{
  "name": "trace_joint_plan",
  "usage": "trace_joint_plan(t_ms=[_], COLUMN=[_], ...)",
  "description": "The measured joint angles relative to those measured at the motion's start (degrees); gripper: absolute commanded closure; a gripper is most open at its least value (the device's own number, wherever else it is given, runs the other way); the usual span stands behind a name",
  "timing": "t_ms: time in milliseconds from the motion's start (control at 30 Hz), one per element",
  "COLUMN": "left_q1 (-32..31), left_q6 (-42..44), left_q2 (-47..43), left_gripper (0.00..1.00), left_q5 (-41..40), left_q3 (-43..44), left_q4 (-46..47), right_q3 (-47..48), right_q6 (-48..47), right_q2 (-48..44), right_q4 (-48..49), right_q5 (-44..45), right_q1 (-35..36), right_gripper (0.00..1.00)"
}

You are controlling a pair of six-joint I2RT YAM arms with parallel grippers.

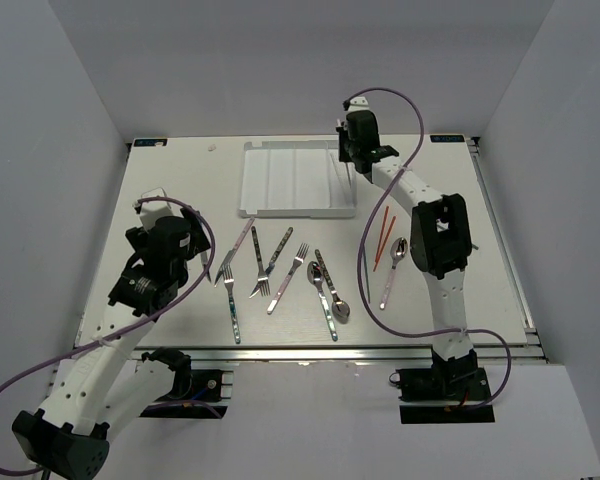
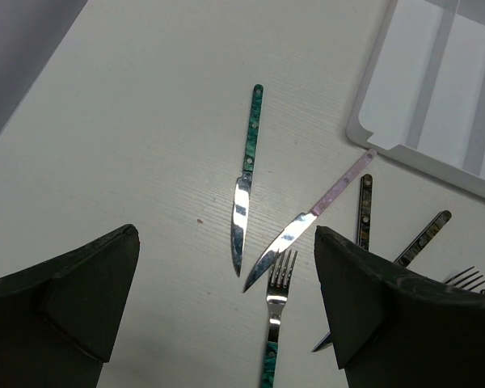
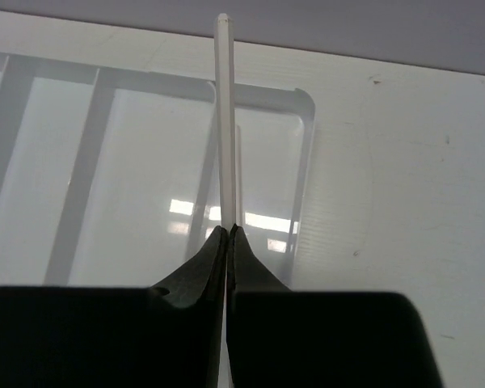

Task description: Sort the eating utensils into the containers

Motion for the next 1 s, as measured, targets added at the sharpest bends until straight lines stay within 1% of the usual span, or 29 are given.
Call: trace_joint_plan(t_ms=[167,333,400,433,500,533,633,700,767,833,933,1000], left_q1=[0.0,0.0,0.0,0.0,0.0,0.0,0.0,0.0,0.0,0.0,0.0,0.0], left_q6=[0.0,0.0,0.0,0.0,0.0,0.0,0.0,0.0,0.0,0.0,0.0,0.0], left_q2=[0.7,0.7,0.7,0.7,0.7,0.7,0.7,0.7,0.7,0.7,0.6,0.6], left_gripper=[0.02,0.02,0.02,0.02,0.02,0.02,0.02,0.02,0.02,0.02,0.02,0.02], left_q5=[0.0,0.0,0.0,0.0,0.0,0.0,0.1,0.1,0.1,0.1,0.0,0.0], left_q3=[0.0,0.0,0.0,0.0,0.0,0.0,0.0,0.0,0.0,0.0,0.0,0.0], left_q4=[0.0,0.0,0.0,0.0,0.0,0.0,0.0,0.0,0.0,0.0,0.0,0.0], right_q3=[0.1,0.8,-1.2,-2.1,-3.3,-3.5,-4.3,-6.6,-9.0,-11.0,-13.2,-17.2], right_q6=[-1.5,-2.4,-2.3,-2.2,-1.6,-1.2,-0.3,0.7,1.8,3.0,5.1,6.9], right_q2=[2.8,6.5,6.7,6.6,6.6,6.6,5.8,3.4,0.3,-3.9,-11.5,-18.2], right_q4=[5.2,7.0,8.5,9.1,9.4,9.2,9.2,9.1,8.5,7.3,3.0,1.0], right_q5=[-2.0,-3.1,-3.3,-3.3,-3.3,-3.2,-2.0,-1.5,-1.2,-0.9,-0.1,0.4], right_q1=[-2.4,-2.4,-2.2,-2.2,-2.0,-1.9,-1.8,-1.8,-1.8,-1.8,-1.6,-1.3], right_gripper=[1.0,1.0,1.0,0.89,0.71,0.59,0.48,0.44,0.31,0.11,0.11,0.11])
